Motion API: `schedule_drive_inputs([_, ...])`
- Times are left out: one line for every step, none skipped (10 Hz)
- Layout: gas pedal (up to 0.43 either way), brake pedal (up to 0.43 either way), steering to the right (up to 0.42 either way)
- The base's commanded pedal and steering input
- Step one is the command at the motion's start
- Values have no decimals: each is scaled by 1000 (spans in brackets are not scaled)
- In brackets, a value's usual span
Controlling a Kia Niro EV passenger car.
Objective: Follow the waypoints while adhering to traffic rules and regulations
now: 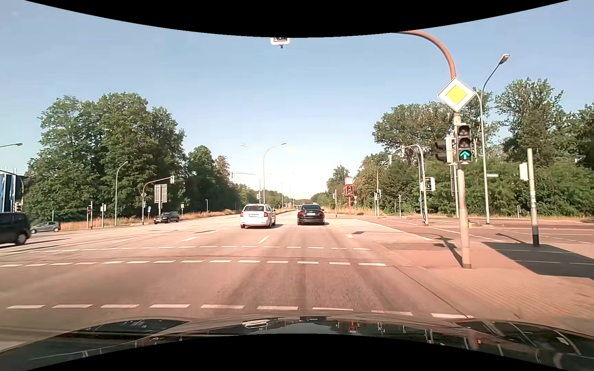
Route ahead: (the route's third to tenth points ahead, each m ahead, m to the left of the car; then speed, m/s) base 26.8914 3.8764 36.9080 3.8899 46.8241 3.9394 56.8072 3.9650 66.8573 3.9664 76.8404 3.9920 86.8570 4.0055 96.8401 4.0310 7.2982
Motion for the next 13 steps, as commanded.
schedule_drive_inputs([268, 0, 0])
schedule_drive_inputs([268, 0, 0])
schedule_drive_inputs([268, 0, 0])
schedule_drive_inputs([268, 0, 0])
schedule_drive_inputs([268, 0, 0])
schedule_drive_inputs([268, 0, 0])
schedule_drive_inputs([268, 0, 0])
schedule_drive_inputs([268, 0, 0])
schedule_drive_inputs([268, 0, 0])
schedule_drive_inputs([268, 0, 0])
schedule_drive_inputs([268, 0, 0])
schedule_drive_inputs([268, 0, 0])
schedule_drive_inputs([268, 0, 0])
